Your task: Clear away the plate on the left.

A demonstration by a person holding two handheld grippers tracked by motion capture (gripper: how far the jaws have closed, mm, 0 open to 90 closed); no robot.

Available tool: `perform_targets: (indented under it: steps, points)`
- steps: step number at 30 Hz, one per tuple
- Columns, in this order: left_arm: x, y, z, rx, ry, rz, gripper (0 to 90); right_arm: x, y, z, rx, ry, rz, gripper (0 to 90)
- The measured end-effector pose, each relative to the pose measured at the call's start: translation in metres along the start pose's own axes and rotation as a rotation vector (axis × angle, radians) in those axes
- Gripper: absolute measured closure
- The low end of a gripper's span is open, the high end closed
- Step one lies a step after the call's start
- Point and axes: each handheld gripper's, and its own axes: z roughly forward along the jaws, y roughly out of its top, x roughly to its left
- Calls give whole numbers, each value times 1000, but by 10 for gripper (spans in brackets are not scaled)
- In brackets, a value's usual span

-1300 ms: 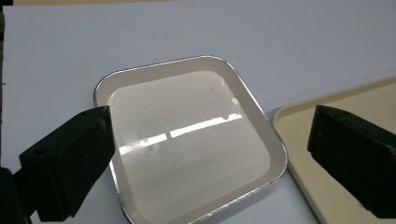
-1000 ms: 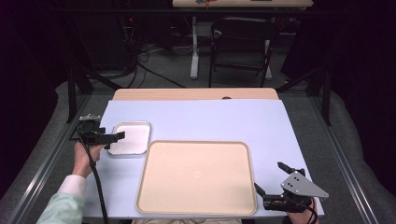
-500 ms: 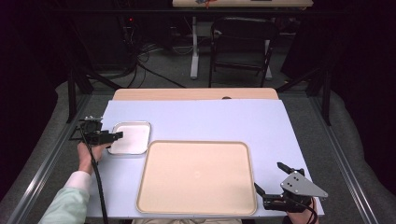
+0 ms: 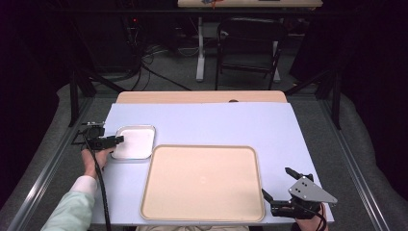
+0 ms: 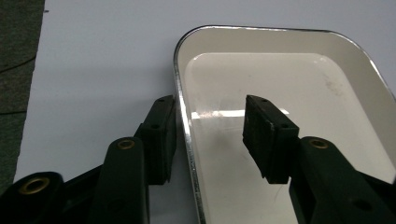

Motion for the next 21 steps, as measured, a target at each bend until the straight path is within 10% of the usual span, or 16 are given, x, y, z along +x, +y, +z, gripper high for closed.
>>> perform_targets:
  steps: [21]
  points:
    - [4, -6, 2, -26, 7, -61, 746, 0, 0, 1, 10, 2, -4, 43]
